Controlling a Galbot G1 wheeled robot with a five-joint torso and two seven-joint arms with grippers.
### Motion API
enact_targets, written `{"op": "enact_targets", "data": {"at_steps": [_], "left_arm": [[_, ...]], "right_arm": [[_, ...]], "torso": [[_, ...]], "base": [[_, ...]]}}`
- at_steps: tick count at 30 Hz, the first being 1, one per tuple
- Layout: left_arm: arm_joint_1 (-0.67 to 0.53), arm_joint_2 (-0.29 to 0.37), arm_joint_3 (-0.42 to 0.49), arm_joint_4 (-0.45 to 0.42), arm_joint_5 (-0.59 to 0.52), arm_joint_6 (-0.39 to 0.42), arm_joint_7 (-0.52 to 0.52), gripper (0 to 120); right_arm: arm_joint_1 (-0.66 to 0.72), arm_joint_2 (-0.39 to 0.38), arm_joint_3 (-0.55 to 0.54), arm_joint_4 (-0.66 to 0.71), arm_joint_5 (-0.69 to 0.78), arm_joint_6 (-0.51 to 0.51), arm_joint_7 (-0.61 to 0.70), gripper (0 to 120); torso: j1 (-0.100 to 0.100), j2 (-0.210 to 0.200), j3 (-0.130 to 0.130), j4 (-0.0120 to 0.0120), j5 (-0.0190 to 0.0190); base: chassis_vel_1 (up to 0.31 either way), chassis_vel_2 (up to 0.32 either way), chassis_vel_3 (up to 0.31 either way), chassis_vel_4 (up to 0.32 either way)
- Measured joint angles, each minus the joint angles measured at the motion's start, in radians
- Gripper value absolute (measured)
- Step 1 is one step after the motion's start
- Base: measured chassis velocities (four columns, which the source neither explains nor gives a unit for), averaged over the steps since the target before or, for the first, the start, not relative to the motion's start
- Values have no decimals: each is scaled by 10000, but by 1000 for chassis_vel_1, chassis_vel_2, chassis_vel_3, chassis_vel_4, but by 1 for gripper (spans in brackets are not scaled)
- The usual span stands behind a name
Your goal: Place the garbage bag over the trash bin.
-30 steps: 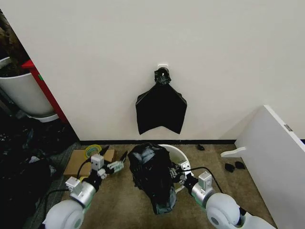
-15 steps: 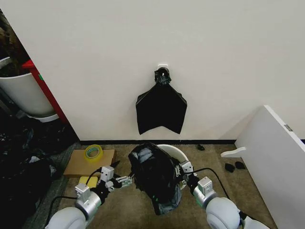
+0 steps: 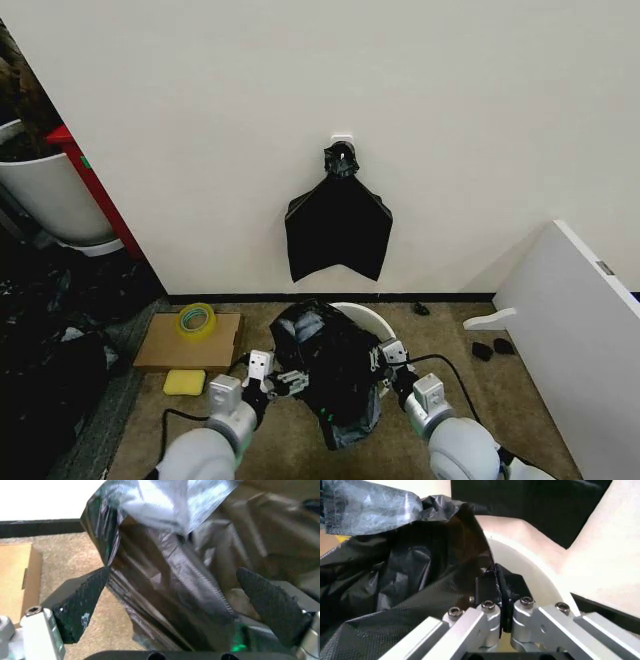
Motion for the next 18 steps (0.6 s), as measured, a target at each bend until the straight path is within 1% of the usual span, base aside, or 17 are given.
{"op": "enact_targets", "data": {"at_steps": [6,10,14,15,16,17,18], "left_arm": [[-545,-285,275,474,46,179,-180,100],[-741,-396,291,544,-133,332,-165,100],[-1090,-732,350,734,-500,780,-192,100],[-1202,-826,373,789,-587,1066,-276,100],[-1202,-826,373,789,-587,1066,-276,100],[-1283,-873,378,816,-717,1347,-369,98],[-1318,-891,378,830,-784,1462,-408,98]], "right_arm": [[-4,44,-67,45,13,-46,-48,0],[-22,71,-87,52,14,-53,-57,0],[-47,114,-105,81,13,-66,-60,0],[-58,111,-105,97,14,-69,-61,0],[-58,111,-105,97,14,-69,-61,0],[-66,99,-104,123,14,-74,-62,0],[-69,93,-104,133,15,-75,-62,0]], "torso": [[0,0,0,0,-2],[0,0,0,0,0],[0,0,0,0,-1],[0,0,0,0,-1],[0,0,0,0,-1],[0,0,0,-1,0],[0,0,0,-1,0]], "base": [[0,0,0,0],[0,0,0,0],[0,0,0,0],[0,0,0,0],[0,0,0,0],[0,0,0,0],[0,0,0,0]]}}
